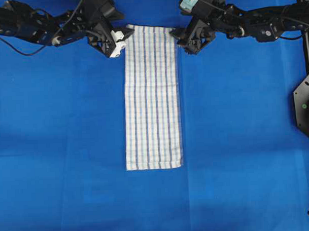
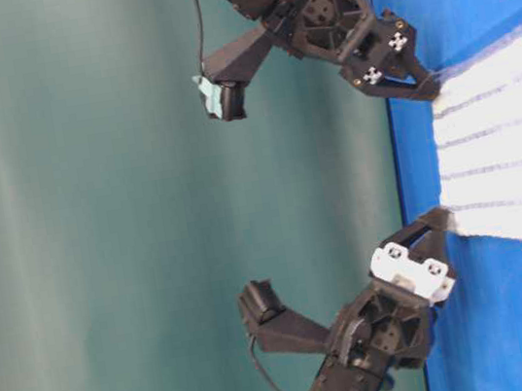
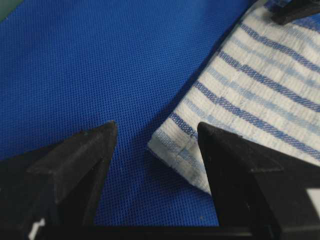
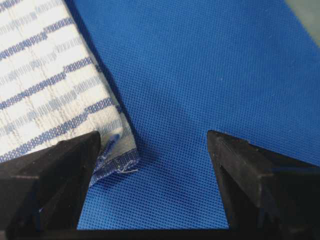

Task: Fold the blue towel.
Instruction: 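Grasp the top corners of the towel strip with both grippers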

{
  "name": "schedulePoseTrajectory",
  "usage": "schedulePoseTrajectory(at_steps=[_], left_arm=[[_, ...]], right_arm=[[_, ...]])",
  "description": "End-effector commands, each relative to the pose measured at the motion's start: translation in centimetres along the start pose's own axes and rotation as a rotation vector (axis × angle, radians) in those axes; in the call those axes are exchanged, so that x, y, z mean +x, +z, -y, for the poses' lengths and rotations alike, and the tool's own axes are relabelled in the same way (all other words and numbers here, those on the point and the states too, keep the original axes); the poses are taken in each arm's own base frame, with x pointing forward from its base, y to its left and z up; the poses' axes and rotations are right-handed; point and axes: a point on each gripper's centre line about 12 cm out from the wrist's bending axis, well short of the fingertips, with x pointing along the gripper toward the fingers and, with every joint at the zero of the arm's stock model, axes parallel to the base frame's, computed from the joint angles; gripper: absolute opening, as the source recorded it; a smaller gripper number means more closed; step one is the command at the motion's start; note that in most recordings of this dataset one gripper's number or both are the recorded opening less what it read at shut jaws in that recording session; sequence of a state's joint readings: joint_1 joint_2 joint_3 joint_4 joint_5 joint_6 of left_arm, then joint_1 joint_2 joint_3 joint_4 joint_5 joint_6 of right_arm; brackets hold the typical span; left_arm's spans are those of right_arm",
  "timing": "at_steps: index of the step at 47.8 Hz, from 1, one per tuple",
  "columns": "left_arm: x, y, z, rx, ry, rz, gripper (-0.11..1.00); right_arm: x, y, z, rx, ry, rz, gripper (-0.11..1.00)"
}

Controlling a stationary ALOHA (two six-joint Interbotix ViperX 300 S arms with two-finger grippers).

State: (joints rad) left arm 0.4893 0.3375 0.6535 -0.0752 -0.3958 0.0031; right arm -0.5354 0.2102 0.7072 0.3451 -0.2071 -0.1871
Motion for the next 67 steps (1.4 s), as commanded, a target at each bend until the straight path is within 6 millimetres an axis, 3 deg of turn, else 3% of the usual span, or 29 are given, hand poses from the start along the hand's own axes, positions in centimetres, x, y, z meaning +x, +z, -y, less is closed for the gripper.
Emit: schedulePoseTrajectory(at_steps=[1,10,16,28,32,45,57,67], left_arm=[[0.2,0.8,-0.1,-0.012,0.001,0.028,0.59],[0.2,0.4,0.4,-0.008,-0.008,0.017,0.57],[0.2,0.2,0.7,-0.006,-0.014,0.007,0.48],[0.2,0.2,1.5,0.004,-0.030,0.006,0.14],[0.2,0.2,1.6,0.007,-0.032,0.007,0.08],[0.1,0.7,1.7,0.020,-0.035,0.018,0.07],[-1.2,2.8,1.9,0.028,-0.040,0.069,0.07],[-1.8,3.5,2.0,0.029,-0.044,0.086,0.07]], right_arm=[[-0.1,1.1,-0.2,0.009,0.002,0.040,0.88],[0.1,0.5,-0.8,0.018,0.012,0.026,0.86],[0.3,0.0,-1.5,0.015,0.026,0.013,0.78],[0.3,-0.6,-2.8,0.015,0.049,-0.002,0.20],[0.3,-0.7,-2.8,0.020,0.051,-0.005,0.08],[0.0,-0.3,-2.9,0.020,0.053,0.005,0.08],[-1.9,1.8,-2.7,0.021,0.061,0.066,0.08],[-2.4,1.9,-2.7,0.020,0.063,0.072,0.08]])
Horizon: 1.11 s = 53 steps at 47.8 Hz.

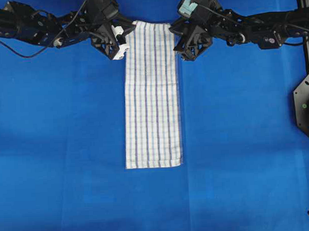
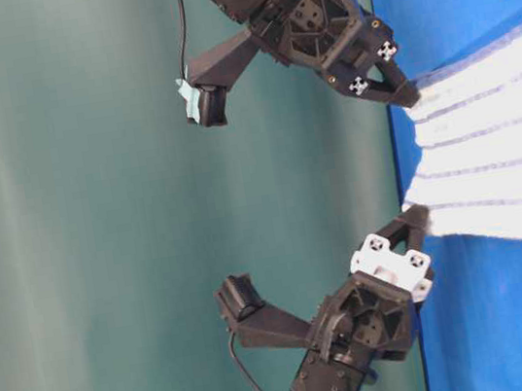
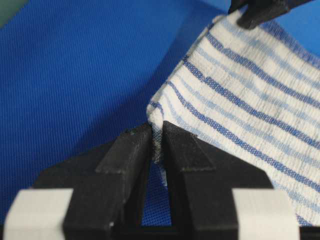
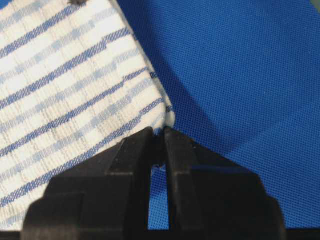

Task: Fold the blue towel.
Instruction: 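Grasp the top corners of the towel strip with both grippers, then fold the top end down onto the bottom half with both grippers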

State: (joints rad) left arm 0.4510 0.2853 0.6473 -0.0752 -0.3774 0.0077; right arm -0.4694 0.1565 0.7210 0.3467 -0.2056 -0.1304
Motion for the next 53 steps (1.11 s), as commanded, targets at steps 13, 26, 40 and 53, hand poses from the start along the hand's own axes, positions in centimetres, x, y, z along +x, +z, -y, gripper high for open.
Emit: schedulePoseTrajectory(at_steps=[13,26,40,53], left_arm=[[-2.0,1.9,2.3,0.025,-0.051,0.027,0.07],[-5.5,0.8,7.4,0.075,-0.171,0.018,0.07],[-9.2,-2.1,14.6,0.052,-0.355,-0.032,0.07],[-12.1,-4.2,20.9,0.075,-0.517,-0.071,0.07]], right_arm=[[-1.7,0.7,-1.0,-0.004,0.030,0.021,0.08],[-5.2,-1.1,-5.0,-0.017,0.131,0.022,0.08],[-8.9,-4.6,-10.5,-0.022,0.289,-0.003,0.08],[-11.2,-7.7,-15.5,-0.056,0.418,-0.065,0.08]])
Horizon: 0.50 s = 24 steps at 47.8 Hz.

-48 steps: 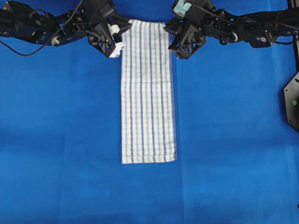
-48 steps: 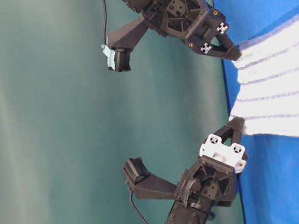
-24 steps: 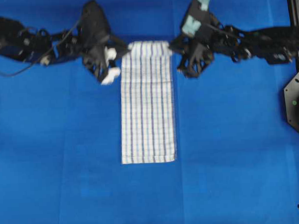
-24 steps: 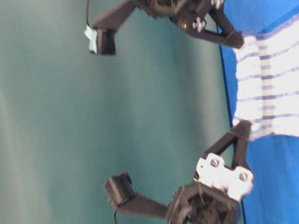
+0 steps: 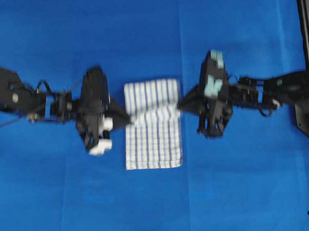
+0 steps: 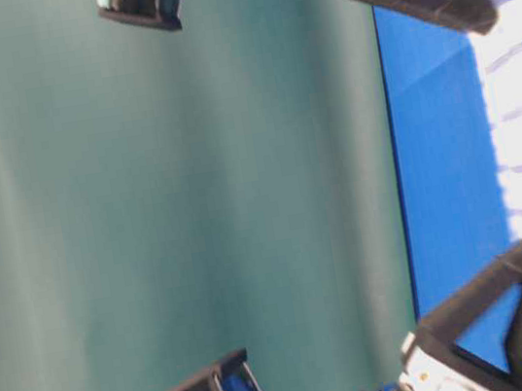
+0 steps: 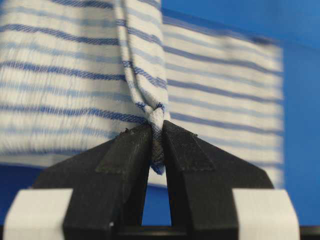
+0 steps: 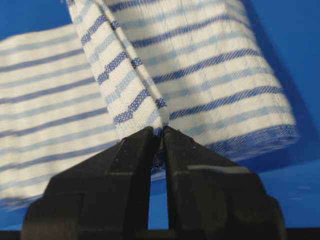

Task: Fold the blue towel.
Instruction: 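Fold the top end down onto the bottom half with both grippers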

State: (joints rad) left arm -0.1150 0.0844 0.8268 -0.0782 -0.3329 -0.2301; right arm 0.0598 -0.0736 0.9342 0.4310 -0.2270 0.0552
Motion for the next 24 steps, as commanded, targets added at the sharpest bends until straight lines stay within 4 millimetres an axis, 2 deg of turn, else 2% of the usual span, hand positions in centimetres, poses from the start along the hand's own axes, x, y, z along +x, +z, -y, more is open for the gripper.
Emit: schedulePoseTrajectory(at_steps=[1,12,24], left_arm=[[-0.2,0.7,2.4,0.018,-0.058,0.029,0.07],[0.2,0.3,5.7,0.038,-0.132,0.021,0.07],[0.2,0.0,5.8,0.041,-0.132,0.010,0.07]], right_arm=[[-0.3,0.0,-1.6,0.001,0.039,0.010,0.08],[-0.6,-1.4,-3.8,-0.012,0.087,-0.020,0.08],[-0.2,-1.7,-4.4,-0.025,0.098,-0.036,0.08]])
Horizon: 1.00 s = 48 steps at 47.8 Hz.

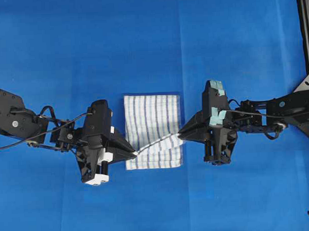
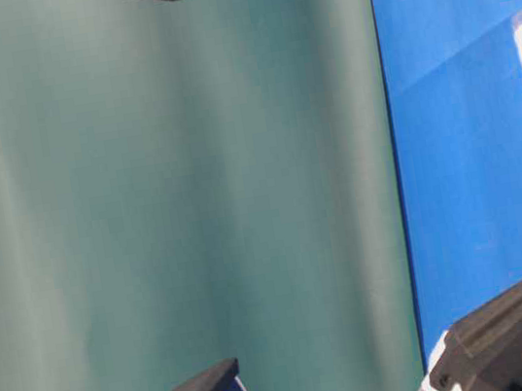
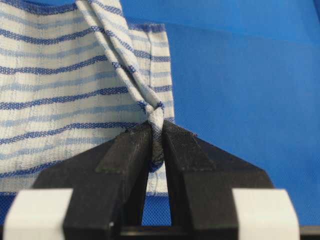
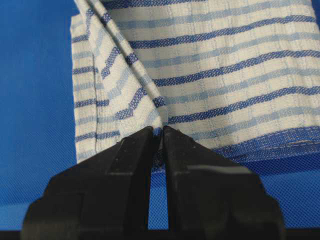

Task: Fold the blue towel.
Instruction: 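Fold the top end down onto the bottom half with both grippers, then open both grippers and release the folded towel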

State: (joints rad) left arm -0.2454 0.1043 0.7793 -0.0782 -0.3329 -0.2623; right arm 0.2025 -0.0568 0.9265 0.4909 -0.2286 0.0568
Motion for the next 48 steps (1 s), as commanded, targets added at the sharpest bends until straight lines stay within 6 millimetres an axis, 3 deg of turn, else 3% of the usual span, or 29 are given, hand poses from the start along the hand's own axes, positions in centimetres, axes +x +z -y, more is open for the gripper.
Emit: schedulePoseTrajectory(at_steps=[1,35,39,48], left_arm=[[-0.2,0.5,0.7,0.005,-0.018,0.015,0.07],[0.0,-0.2,0.9,0.017,-0.020,-0.005,0.08],[0.0,-0.3,0.8,0.017,-0.019,-0.006,0.20],[-0.4,-0.5,0.8,0.023,-0.014,-0.025,0.65]], right_arm=[[0.0,0.5,-0.5,0.002,0.011,0.014,0.08],[0.5,0.0,-1.0,-0.017,0.018,-0.004,0.09],[0.6,0.0,-1.0,-0.016,0.018,-0.004,0.27],[0.5,0.0,-1.0,-0.015,0.019,0.000,0.84]])
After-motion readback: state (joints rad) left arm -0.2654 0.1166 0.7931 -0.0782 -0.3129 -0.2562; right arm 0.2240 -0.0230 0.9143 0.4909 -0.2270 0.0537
